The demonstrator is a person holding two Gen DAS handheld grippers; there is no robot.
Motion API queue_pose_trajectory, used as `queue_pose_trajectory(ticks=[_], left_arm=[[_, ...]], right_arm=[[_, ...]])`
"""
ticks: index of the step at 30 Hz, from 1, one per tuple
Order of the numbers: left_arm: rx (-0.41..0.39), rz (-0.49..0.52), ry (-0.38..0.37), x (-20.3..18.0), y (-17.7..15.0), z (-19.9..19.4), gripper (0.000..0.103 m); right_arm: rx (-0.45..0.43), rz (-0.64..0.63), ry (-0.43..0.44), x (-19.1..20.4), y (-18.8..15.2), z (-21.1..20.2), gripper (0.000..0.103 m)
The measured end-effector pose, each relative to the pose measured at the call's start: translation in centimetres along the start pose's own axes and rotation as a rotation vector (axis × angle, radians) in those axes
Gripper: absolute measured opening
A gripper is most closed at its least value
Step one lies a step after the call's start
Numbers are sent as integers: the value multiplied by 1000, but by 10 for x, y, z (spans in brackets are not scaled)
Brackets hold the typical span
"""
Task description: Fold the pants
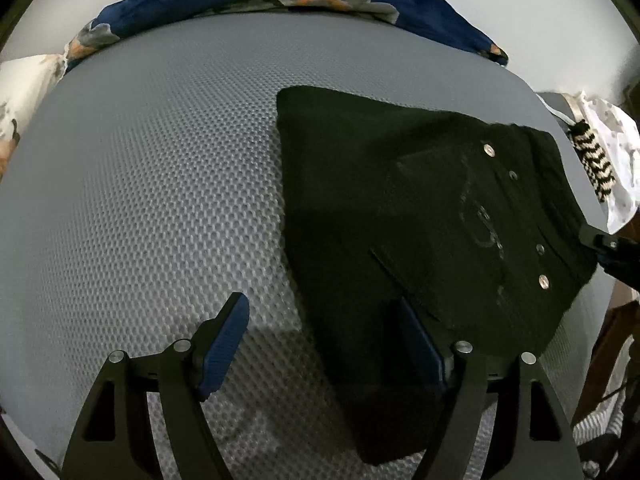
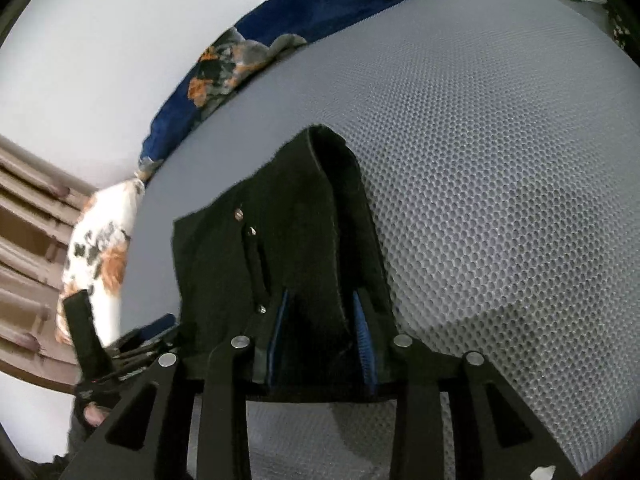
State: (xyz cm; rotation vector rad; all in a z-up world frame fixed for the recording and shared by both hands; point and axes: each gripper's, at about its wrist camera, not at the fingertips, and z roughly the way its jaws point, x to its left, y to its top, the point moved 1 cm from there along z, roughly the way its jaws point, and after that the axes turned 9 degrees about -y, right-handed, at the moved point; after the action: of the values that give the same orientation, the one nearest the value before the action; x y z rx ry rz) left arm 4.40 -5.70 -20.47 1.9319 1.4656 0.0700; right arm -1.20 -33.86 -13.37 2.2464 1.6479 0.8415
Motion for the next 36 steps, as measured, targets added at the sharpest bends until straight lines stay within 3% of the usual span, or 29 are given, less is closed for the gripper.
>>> queue_pose_trajectory(ticks=[6,10,16,32,36], left_arm=[[-7,12,-1,-8,-9,-4,77],[-12,22,-4,-9,-20,-12,77],[-18,43,-4,-8,-35,-26,77],[21,64,19,-10,-43,-11,77],[17,62,17,-18,-35,-4,77]], right_arm=[[22,15,0,-5,-9,3,28],[-6,-25,-38,3,-14,-4,17],[-12,-6,-68,3,-22,-16,12],[4,-7,-110,-8,-29,-1,14],[-3,5,-119,-11,-29,0,23]])
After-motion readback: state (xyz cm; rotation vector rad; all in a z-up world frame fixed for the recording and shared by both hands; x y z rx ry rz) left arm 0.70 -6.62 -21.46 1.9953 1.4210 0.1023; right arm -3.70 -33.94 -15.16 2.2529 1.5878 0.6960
